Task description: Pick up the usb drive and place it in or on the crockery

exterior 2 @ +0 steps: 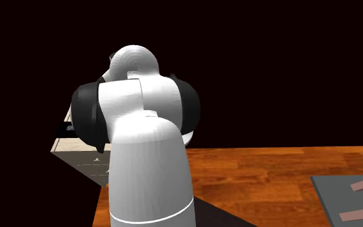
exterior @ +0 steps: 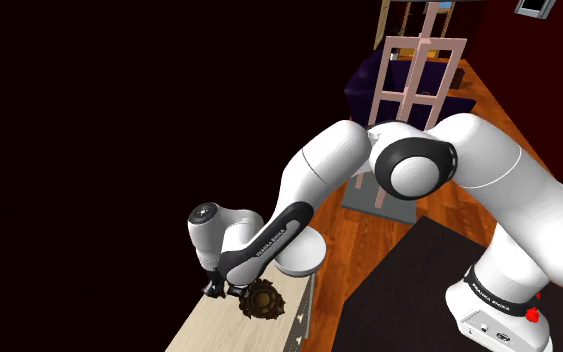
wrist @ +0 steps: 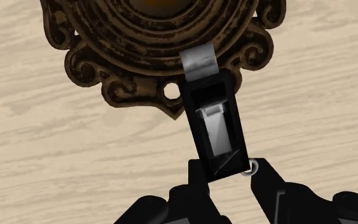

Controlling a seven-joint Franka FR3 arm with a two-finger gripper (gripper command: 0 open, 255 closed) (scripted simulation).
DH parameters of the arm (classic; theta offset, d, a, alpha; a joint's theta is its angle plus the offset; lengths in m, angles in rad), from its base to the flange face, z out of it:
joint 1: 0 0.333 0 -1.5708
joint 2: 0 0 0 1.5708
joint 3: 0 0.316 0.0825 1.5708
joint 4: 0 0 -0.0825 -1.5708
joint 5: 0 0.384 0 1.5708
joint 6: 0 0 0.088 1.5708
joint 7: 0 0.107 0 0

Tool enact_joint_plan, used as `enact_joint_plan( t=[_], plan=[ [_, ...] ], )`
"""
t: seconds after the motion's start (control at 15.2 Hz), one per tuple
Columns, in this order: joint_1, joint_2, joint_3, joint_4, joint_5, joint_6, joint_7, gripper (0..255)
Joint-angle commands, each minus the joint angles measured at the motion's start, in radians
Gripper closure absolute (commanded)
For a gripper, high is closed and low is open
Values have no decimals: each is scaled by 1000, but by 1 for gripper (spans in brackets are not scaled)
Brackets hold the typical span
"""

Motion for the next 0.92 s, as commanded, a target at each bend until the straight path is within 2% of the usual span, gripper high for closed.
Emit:
enact_joint_plan(
  t=[0.0, 0.86],
  plan=[
    [-4, 9, -5, -1, -2, 1, -3, 255],
    [-26, -127, 23, -54, 22, -83, -14, 255]
  ],
)
